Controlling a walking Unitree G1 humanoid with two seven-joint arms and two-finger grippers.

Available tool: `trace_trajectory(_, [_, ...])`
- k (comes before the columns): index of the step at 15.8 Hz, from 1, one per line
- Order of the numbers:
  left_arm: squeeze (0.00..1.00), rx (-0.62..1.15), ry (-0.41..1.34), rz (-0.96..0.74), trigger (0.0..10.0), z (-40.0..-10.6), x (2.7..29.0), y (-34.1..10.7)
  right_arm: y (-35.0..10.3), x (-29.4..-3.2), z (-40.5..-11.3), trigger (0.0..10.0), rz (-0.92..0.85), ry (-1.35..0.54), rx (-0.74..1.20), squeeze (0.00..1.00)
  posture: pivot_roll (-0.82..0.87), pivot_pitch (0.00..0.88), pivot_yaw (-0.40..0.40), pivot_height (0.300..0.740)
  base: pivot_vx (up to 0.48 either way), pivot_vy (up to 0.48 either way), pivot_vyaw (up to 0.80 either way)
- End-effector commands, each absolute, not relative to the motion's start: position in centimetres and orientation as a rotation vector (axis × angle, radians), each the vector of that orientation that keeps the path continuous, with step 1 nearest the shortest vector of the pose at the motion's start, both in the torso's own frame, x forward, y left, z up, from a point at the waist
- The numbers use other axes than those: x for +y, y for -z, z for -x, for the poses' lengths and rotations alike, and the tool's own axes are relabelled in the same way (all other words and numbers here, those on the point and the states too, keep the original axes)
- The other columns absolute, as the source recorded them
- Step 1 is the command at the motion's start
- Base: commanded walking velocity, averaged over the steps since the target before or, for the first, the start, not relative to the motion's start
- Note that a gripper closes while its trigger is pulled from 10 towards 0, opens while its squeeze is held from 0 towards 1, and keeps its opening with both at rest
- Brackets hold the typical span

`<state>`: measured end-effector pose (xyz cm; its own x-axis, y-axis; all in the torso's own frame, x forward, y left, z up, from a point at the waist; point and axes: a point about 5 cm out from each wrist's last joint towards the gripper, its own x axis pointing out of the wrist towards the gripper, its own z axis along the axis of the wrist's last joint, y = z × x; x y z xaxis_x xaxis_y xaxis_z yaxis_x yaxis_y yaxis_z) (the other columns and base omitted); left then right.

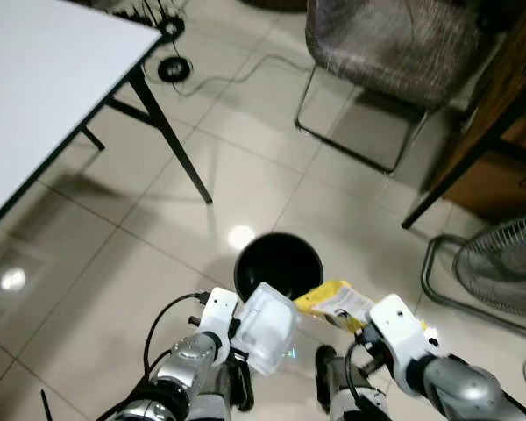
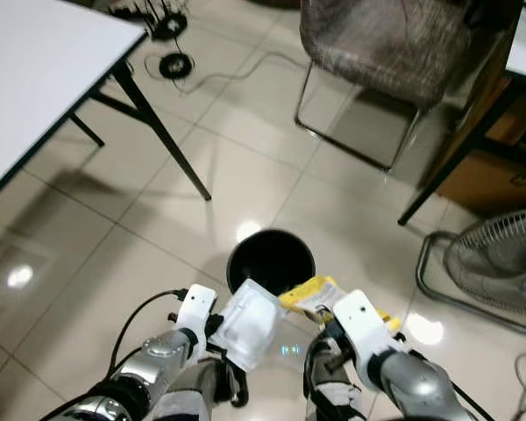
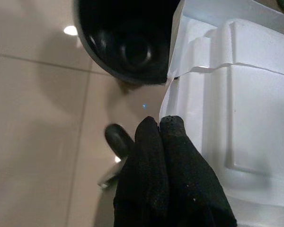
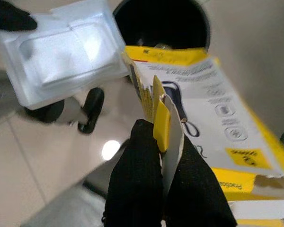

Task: Picking trash to rubbish bin

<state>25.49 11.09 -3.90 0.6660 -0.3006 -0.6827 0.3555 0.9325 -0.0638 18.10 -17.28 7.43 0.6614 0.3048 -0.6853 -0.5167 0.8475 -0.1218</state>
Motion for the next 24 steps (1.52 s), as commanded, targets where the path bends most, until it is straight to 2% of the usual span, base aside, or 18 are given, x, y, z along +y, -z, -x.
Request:
trace_trajectory(1, [0.00, 0.789, 0.370, -0.055, 10.0, -24.7, 11.2, 4.6, -7.4, -16.7, -17.4, 10.0, 0.297, -0.519, 0.727, 0.00, -0.32, 0.400, 0.107, 0.740, 0.000, 0.000, 0.00])
trace_trajectory(4, [0.00, 0.748, 0.379, 0.032, 10.0, -24.9, 10.2, 4.2, -7.7, -16.5, -17.1, 10.0, 0.302, -0.533, 0.739, 0.00, -0.33, 0.416, 0.103, 0.740, 0.000, 0.000, 0.00])
trace_trajectory(7, [0.00, 0.670, 0.334, 0.003, 10.0, -26.0, 10.0, 3.4, -8.2, -16.4, -16.4, 10.0, 0.285, -0.522, 0.743, 0.00, -0.34, 0.441, 0.101, 0.740, 0.000, 0.000, 0.00])
trace_trajectory(10, [0.00, 0.621, 0.263, -0.065, 10.0, -26.9, 11.1, 2.8, -8.2, -16.0, -15.4, 10.0, 0.275, -0.532, 0.757, 0.00, -0.35, 0.463, 0.101, 0.740, 0.000, 0.000, 0.00])
trace_trajectory(16, [0.00, 0.587, 0.150, -0.079, 10.0, -28.6, 13.3, 1.6, -9.0, -15.6, -15.4, 10.0, 0.262, -0.526, 0.741, 0.00, -0.36, 0.495, 0.098, 0.740, 0.000, 0.000, 0.00])
trace_trajectory(21, [0.00, 0.569, 0.161, -0.066, 10.0, -29.2, 12.0, 1.0, -9.2, -15.4, -14.7, 10.0, 0.257, -0.525, 0.754, 0.00, -0.38, 0.513, 0.105, 0.740, 0.000, 0.000, 0.00])
trace_trajectory(24, [0.00, 0.555, 0.186, -0.066, 10.0, -29.5, 10.2, 0.6, -9.5, -15.3, -14.2, 10.0, 0.251, -0.524, 0.760, 0.00, -0.39, 0.524, 0.104, 0.740, 0.000, 0.000, 0.00])
